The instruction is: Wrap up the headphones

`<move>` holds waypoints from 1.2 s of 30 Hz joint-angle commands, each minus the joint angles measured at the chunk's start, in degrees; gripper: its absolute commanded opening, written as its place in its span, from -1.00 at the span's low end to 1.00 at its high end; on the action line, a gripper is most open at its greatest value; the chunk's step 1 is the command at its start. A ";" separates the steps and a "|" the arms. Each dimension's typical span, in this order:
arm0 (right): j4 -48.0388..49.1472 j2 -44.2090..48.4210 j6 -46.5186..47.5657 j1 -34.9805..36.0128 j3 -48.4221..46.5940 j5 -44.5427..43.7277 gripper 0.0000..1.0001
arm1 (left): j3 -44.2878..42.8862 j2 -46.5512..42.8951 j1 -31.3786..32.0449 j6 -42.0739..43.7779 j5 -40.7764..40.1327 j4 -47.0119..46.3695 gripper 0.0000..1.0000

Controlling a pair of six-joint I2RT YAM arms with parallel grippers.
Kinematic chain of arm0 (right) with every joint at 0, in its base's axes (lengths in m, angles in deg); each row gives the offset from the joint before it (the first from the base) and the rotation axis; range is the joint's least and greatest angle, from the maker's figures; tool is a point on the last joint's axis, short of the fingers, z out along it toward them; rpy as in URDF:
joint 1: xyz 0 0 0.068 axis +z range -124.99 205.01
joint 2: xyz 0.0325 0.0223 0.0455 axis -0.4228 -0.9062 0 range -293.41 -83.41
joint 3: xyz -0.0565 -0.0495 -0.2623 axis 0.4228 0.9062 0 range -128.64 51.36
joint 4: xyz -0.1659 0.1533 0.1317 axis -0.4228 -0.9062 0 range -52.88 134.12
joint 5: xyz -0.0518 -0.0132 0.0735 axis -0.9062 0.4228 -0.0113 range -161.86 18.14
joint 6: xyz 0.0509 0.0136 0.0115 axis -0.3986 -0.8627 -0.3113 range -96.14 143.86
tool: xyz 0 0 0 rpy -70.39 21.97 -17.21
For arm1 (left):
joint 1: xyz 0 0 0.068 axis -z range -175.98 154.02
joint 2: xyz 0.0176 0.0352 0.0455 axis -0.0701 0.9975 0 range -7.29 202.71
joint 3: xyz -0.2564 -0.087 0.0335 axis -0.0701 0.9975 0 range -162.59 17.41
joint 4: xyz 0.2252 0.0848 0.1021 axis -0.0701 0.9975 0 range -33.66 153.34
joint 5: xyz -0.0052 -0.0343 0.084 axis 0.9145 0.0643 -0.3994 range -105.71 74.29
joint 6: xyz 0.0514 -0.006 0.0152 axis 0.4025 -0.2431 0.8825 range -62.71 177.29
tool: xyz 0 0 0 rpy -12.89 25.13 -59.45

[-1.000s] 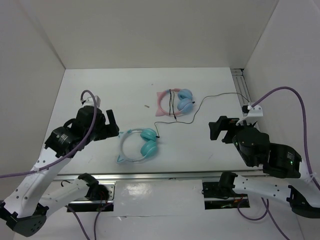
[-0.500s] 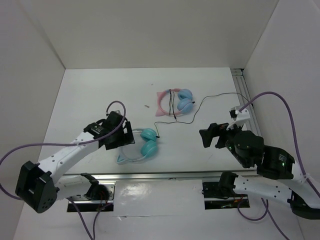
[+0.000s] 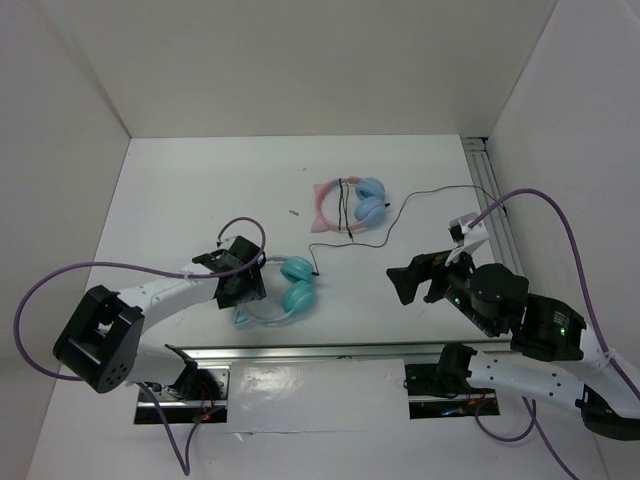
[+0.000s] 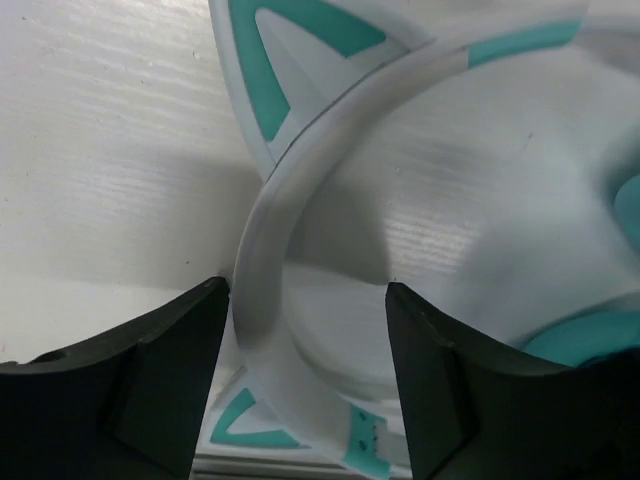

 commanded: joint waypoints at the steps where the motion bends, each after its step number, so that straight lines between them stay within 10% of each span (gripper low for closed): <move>1: 4.27 0.66 1.30 0.32 0.12 2.56 1.00 | 1.30 2.13 0.26 -0.94 -0.59 -6.01 0.51; 5: 3.66 0.13 1.30 0.32 -1.02 3.27 1.00 | 2.53 3.71 0.26 -0.42 -0.77 -8.29 -0.46; 6: 3.66 0.13 1.30 0.32 -1.02 3.27 1.00 | 2.53 4.24 0.26 -0.42 0.02 -8.30 -0.99; 18: 18.83 1.28 12.97 0.32 3.81 16.08 1.00 | -18.44 -22.19 5.53 2.65 -3.74 21.74 -1.00; 26: 28.96 -5.92 17.29 0.32 3.37 14.18 1.00 | -49.98 -17.12 4.49 11.18 -17.28 42.93 -1.00; 36: 49.35 -18.57 20.81 -1.07 10.14 5.38 1.00 | -66.18 -15.62 4.48 12.33 -14.04 49.09 -1.00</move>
